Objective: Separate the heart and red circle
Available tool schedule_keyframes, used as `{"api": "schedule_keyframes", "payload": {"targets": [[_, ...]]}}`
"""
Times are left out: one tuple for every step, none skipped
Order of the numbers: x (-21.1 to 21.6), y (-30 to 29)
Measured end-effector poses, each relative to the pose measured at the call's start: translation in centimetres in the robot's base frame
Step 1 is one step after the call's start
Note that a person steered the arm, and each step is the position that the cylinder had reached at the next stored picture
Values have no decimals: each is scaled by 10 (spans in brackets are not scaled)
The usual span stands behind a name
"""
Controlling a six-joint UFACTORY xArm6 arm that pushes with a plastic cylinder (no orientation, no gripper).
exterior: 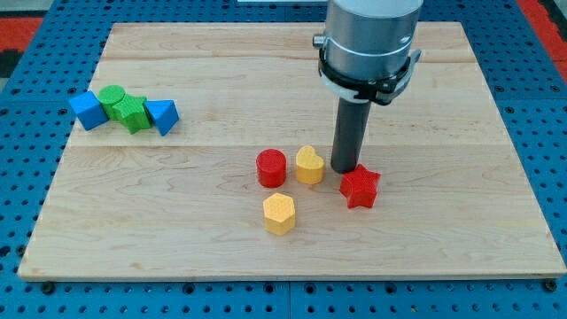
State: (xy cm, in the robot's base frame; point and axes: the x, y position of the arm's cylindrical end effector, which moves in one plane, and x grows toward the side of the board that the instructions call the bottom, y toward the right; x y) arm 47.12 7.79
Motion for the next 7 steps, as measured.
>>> {"api": "schedule_keyframes", "payload": {"targets": [[-6, 69], [8, 9], [10, -47], [18, -133], [18, -201], [15, -168], [-15, -159]]}}
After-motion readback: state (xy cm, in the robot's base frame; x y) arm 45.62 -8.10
